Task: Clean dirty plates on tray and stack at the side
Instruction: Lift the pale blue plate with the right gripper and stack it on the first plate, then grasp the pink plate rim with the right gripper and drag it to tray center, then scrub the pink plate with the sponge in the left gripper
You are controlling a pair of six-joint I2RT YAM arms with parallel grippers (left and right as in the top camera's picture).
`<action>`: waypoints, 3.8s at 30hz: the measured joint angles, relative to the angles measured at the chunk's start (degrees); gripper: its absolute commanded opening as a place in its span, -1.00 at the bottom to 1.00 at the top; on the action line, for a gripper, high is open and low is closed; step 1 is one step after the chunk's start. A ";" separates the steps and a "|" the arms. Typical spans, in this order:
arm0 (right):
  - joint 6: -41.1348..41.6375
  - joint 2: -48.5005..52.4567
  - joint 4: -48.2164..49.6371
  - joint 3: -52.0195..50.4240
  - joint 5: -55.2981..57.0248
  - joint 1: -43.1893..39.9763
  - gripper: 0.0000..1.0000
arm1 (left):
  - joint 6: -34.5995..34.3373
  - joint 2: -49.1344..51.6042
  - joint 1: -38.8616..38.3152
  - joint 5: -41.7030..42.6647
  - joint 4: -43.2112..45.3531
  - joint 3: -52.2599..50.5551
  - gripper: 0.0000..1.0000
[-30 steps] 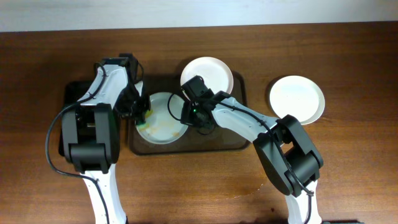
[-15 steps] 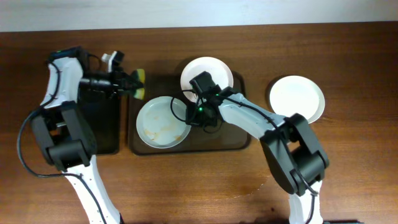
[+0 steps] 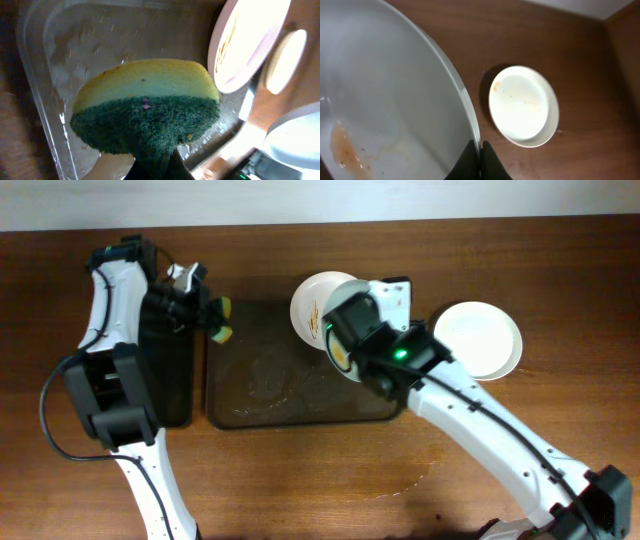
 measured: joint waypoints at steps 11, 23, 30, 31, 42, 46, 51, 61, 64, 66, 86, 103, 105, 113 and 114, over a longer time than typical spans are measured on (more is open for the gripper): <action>-0.22 3.50 -1.53 0.00 41.03 20.85 -0.92 | -6.84 0.00 -6.03 -18.62 -3.69 15.15 -0.99; 0.85 -9.57 0.83 0.00 -6.82 -7.21 -0.92 | -6.82 0.00 -6.05 -19.82 -3.65 15.15 -0.99; -3.39 -6.23 -3.39 0.22 -36.50 -49.57 -0.92 | -6.82 0.00 -6.05 -19.98 -2.78 15.23 -0.99; -4.17 -2.86 -2.25 0.22 -37.35 -52.19 -0.92 | -6.82 0.00 -6.05 -20.00 -2.67 15.23 -0.99; -5.97 19.89 6.21 0.52 -41.94 -55.82 0.18 | -6.84 0.00 -6.19 -21.94 -2.64 15.23 -0.99; -6.36 19.30 4.04 10.10 -51.17 -51.39 0.16 | -6.82 0.00 -6.32 -21.94 -2.64 15.23 -0.99; 0.09 19.41 12.63 12.20 -53.86 -32.39 0.07 | -6.82 0.00 -6.40 -21.97 -2.69 15.23 -0.99; 8.26 33.22 17.33 11.32 -49.94 -22.53 -0.92 | -6.82 0.00 -6.56 -21.94 -2.67 15.23 -0.99; 8.72 33.22 12.92 11.34 -51.87 -22.32 -0.92 | -6.84 0.00 -6.60 -21.94 -2.69 15.23 -0.99; 8.74 33.22 9.55 11.37 -52.50 -21.16 -0.92 | -6.82 0.00 -6.67 -21.94 -2.71 15.23 -0.99; 9.84 35.58 14.34 11.47 -58.21 -13.46 -0.92 | -6.82 0.00 -8.04 -22.05 -6.23 15.23 -0.99; 12.02 35.69 15.17 11.54 -58.38 -13.42 -0.92 | -4.55 -2.56 -19.78 -22.91 13.94 -16.09 -0.99; 12.02 35.69 15.17 11.54 -58.38 -13.42 -0.92 | -1.81 -2.56 -20.22 -18.38 14.60 -16.92 -0.99; 12.00 35.71 15.21 11.54 -58.38 -13.42 -0.92 | -11.41 -3.13 -20.87 -32.44 29.94 -17.07 -0.99; 12.04 35.71 15.21 11.54 -58.38 -13.42 -0.92 | -12.90 -3.19 -20.94 -36.85 27.93 -16.81 -0.99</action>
